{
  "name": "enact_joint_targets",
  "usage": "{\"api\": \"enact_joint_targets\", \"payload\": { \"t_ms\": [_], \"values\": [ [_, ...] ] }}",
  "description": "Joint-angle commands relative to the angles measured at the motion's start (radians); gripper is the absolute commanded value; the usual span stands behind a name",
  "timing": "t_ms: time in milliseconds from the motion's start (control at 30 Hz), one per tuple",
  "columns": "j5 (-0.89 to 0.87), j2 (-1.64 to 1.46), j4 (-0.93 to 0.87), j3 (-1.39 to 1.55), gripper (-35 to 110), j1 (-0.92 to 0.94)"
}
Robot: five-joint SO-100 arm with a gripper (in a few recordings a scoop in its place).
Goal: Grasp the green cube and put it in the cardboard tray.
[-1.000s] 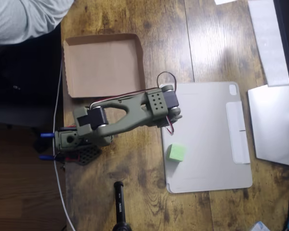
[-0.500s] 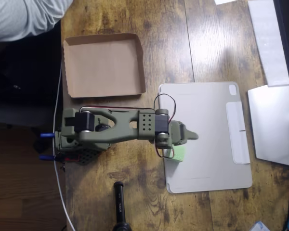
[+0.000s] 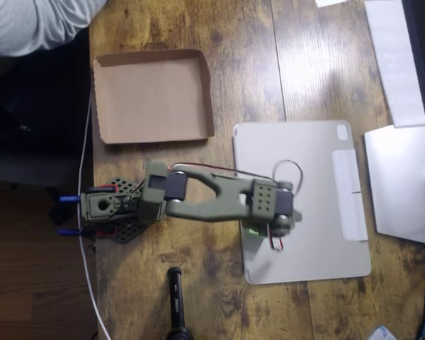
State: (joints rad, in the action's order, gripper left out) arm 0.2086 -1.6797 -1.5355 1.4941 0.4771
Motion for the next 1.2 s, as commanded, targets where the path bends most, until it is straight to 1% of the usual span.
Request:
{"api": "enact_joint_targets", "payload": {
  "t_ms": [0,100,200,300,500,700,1033,1167],
  "values": [
    [0.072,-0.021,-0.032,-0.028,45,0.069],
    [0.106,-0.067,-0.074,0.011,45,0.109],
    [0.117,-0.086,-0.190,-0.017,45,0.114],
    [0.095,-0.095,-0.250,-0.057,45,0.077],
    [0.014,-0.054,-0.256,-0.086,45,-0.044],
    [-0.037,-0.008,-0.160,0.002,45,-0.091],
    [-0.025,0.009,0.002,0.114,45,-0.063],
    [-0.018,0.018,0.025,0.130,41,-0.060]
  ]
}}
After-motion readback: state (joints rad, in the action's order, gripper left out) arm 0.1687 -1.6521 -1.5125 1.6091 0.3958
